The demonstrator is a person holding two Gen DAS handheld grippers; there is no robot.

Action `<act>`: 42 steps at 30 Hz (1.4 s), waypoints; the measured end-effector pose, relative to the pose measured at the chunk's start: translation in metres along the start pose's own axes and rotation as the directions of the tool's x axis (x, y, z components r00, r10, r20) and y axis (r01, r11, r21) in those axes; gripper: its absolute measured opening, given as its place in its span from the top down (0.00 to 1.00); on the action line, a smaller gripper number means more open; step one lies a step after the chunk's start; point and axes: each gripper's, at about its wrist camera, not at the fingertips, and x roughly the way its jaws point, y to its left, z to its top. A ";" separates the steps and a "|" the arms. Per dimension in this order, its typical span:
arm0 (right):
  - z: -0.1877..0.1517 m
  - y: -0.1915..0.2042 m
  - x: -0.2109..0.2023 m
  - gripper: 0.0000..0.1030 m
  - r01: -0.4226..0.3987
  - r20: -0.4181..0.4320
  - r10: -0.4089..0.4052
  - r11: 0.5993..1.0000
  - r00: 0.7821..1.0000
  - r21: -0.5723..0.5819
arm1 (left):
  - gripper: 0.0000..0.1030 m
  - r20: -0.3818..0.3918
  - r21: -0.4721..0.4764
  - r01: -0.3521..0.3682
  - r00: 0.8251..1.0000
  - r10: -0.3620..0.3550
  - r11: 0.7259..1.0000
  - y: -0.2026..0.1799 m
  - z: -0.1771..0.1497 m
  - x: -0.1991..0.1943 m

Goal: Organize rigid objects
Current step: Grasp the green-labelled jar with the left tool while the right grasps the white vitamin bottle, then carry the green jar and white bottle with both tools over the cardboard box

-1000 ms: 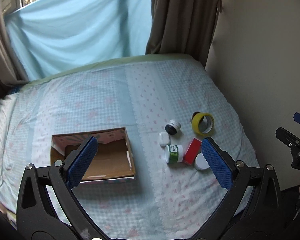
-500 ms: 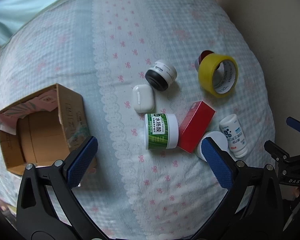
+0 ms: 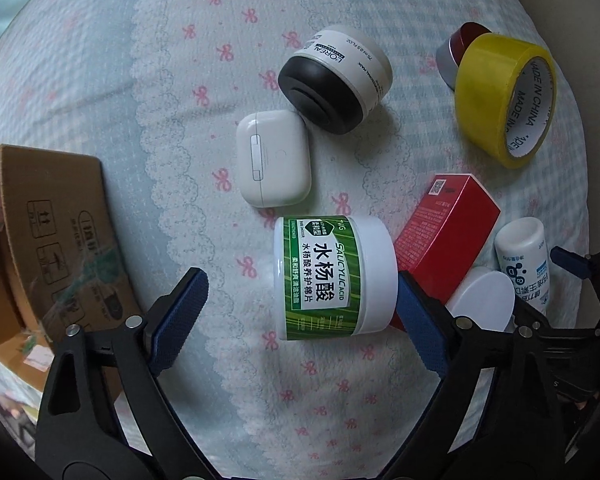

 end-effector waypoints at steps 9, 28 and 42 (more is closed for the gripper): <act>0.005 0.010 0.013 0.55 0.002 -0.030 -0.003 0.999 1.000 -0.052 | 0.49 -0.071 0.031 0.039 0.997 -0.037 0.999 -0.016 -0.001 0.034; -0.003 0.008 -0.021 0.56 -0.011 0.026 0.009 0.998 1.000 0.067 | 0.49 0.025 0.021 0.067 0.997 -0.068 0.998 -0.013 -0.010 -0.021; -0.013 0.026 -0.176 0.56 -0.008 0.220 -0.022 0.991 0.975 0.135 | 0.49 0.259 -0.037 0.135 0.958 -0.121 0.990 0.049 -0.056 -0.183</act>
